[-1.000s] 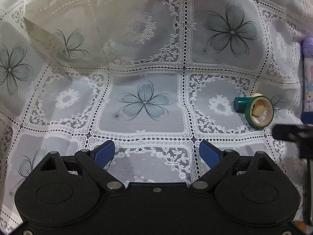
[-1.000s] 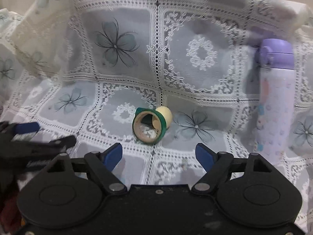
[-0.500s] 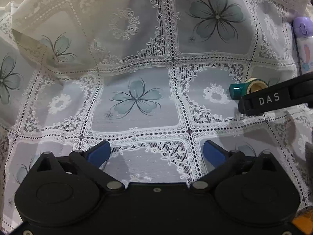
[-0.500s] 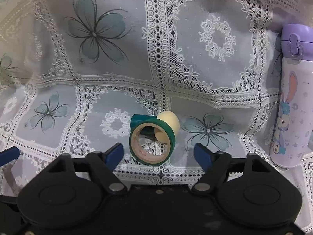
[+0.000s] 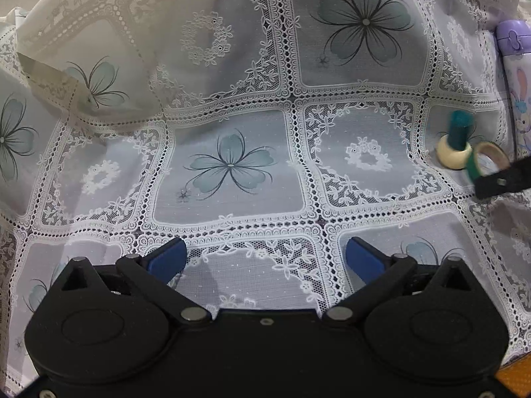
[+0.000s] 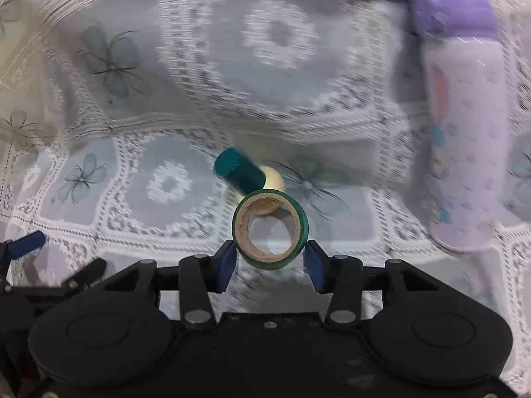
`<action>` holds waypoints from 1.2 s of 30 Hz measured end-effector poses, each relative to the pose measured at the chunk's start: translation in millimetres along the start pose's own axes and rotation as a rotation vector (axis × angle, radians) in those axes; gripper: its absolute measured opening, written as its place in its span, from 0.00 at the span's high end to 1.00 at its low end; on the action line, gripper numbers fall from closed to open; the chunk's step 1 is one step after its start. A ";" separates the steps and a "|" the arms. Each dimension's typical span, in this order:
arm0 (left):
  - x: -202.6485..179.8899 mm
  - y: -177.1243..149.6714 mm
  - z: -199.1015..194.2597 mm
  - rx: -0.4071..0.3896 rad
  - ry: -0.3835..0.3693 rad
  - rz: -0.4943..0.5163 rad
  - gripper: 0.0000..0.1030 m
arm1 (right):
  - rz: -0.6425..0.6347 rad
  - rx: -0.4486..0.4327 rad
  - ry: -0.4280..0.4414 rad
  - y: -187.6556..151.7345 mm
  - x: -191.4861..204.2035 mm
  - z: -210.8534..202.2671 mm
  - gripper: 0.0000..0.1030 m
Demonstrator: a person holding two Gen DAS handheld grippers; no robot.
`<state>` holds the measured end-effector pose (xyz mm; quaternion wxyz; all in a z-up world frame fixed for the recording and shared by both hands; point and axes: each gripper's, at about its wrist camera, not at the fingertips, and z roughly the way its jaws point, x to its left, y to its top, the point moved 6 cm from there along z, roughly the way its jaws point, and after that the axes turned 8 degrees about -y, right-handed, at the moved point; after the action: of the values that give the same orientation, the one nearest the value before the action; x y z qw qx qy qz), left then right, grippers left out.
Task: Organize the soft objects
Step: 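Grasp the green tape roll with the right tool, then grasp the teal-capped foam stick with the left tool while the right tool holds the tape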
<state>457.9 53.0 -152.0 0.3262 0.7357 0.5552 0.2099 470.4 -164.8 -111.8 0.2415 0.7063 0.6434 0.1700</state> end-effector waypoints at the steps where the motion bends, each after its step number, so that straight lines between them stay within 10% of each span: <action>1: 0.0 0.1 0.2 0.000 0.000 0.000 0.03 | 0.004 0.015 0.001 -1.8 -6.9 -0.5 0.57; 9: 0.2 -0.4 0.0 0.001 0.003 0.002 0.03 | 0.047 0.078 0.028 -22.0 -53.5 -14.1 0.57; 16: 0.4 -0.2 0.4 0.001 0.004 0.004 0.03 | -0.012 -0.018 -0.016 -13.3 -42.5 -13.3 0.26; 21: 0.5 -0.1 0.6 0.001 0.006 0.005 0.03 | -0.047 -0.020 -0.045 -7.8 -32.3 1.2 0.27; 26: 0.7 1.3 0.0 0.003 0.008 0.011 0.03 | -0.073 -0.034 -0.024 -11.6 -28.7 3.9 0.55; 36: -23.3 26.3 -31.4 -0.030 0.081 0.128 0.03 | -0.014 -0.079 0.000 -23.4 -68.8 -28.4 0.55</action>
<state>447.8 34.0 -110.1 0.3002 0.7557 0.5166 0.2681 427.6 -228.2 -96.7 0.2703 0.6919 0.6409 0.1933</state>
